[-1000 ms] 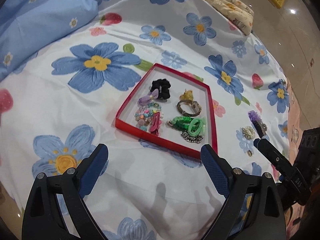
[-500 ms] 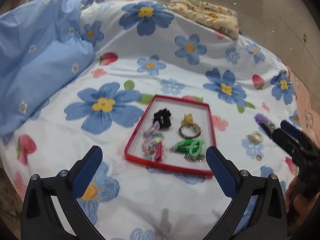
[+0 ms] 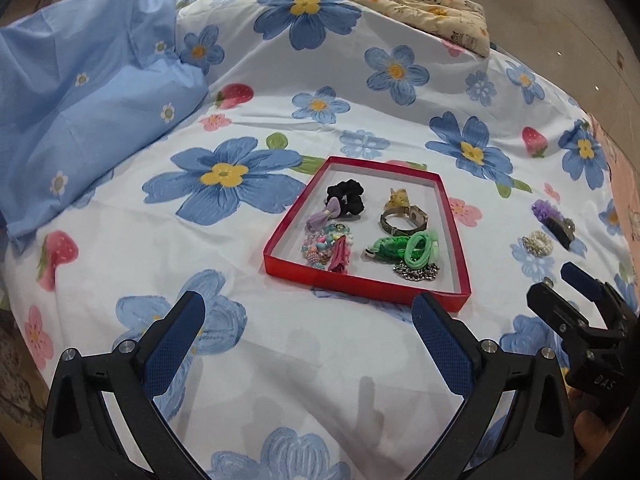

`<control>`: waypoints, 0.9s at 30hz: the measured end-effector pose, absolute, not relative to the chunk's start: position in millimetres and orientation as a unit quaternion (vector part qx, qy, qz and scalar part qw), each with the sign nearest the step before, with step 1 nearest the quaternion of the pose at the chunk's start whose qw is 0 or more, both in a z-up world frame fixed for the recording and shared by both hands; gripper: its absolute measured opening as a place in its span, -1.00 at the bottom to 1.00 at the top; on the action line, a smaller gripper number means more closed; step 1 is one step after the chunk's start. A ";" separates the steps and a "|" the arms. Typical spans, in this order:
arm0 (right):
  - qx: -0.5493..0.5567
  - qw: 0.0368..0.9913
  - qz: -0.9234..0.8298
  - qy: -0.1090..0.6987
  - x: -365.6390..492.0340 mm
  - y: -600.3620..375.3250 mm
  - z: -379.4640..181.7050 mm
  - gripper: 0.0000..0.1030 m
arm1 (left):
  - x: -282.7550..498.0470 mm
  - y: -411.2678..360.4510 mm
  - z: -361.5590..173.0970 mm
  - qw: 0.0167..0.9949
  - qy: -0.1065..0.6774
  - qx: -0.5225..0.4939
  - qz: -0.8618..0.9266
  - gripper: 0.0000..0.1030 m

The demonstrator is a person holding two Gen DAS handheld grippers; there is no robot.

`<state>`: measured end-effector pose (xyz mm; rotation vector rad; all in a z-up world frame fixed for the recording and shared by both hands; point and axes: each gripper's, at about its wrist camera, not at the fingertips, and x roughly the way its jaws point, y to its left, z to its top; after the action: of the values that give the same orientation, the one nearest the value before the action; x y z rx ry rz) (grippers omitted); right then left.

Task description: Organize jewelry

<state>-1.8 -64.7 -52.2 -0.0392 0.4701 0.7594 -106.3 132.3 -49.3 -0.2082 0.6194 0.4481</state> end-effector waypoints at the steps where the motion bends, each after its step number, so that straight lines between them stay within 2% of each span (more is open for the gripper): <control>1: -0.019 0.902 0.366 0.228 -1.7 -64.3 -53.5 1.00 | -106.6 129.9 -48.9 0.923 0.302 -0.094 0.221 1.00; 27: -0.022 0.902 0.364 0.231 -0.7 -62.6 -56.7 1.00 | -108.6 115.3 -45.7 0.922 0.305 -0.056 0.233 1.00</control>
<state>-0.7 -62.6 -56.7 -0.0465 0.4771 0.7528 -108.6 115.3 -45.7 -0.1142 0.6272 0.4780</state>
